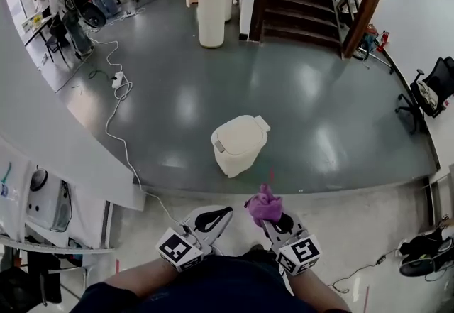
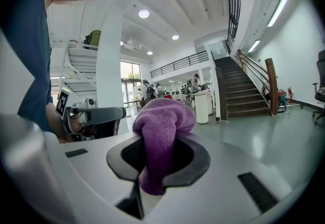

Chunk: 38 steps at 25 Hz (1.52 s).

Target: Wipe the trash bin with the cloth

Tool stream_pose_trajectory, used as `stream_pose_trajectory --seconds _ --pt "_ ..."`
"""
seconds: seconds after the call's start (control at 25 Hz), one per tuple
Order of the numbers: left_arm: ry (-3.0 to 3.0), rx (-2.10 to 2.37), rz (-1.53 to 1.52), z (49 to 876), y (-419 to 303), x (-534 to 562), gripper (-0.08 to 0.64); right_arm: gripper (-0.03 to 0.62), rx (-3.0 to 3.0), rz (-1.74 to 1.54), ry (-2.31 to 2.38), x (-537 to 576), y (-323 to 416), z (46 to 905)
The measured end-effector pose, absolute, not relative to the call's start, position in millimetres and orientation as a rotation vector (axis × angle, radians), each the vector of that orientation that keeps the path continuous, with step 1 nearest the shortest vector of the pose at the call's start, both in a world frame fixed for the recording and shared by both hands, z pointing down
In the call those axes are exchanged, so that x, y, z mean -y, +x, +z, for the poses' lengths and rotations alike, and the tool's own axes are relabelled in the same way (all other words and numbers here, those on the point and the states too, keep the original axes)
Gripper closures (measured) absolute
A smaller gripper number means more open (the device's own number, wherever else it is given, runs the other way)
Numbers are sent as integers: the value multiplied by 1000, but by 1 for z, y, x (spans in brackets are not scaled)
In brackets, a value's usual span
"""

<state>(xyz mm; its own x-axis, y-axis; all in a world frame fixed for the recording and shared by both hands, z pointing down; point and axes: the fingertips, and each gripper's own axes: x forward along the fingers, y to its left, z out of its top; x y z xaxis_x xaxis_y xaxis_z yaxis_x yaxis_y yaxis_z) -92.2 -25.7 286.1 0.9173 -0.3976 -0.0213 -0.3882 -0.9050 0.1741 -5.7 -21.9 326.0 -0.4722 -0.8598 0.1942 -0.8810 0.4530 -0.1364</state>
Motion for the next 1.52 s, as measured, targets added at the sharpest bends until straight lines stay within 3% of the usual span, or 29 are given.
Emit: stream_pose_trajectory --seconds 0.4,0.84,1.52 --pt "2935 611 12 319 -85 68 572 515 2553 390 1607 55 16 359" --pt "2895 725 131 363 -15 161 572 515 2503 491 1668 126 106 415" --pt "2791 894 380 512 40 291 572 515 2469 640 1730 230 186 537"
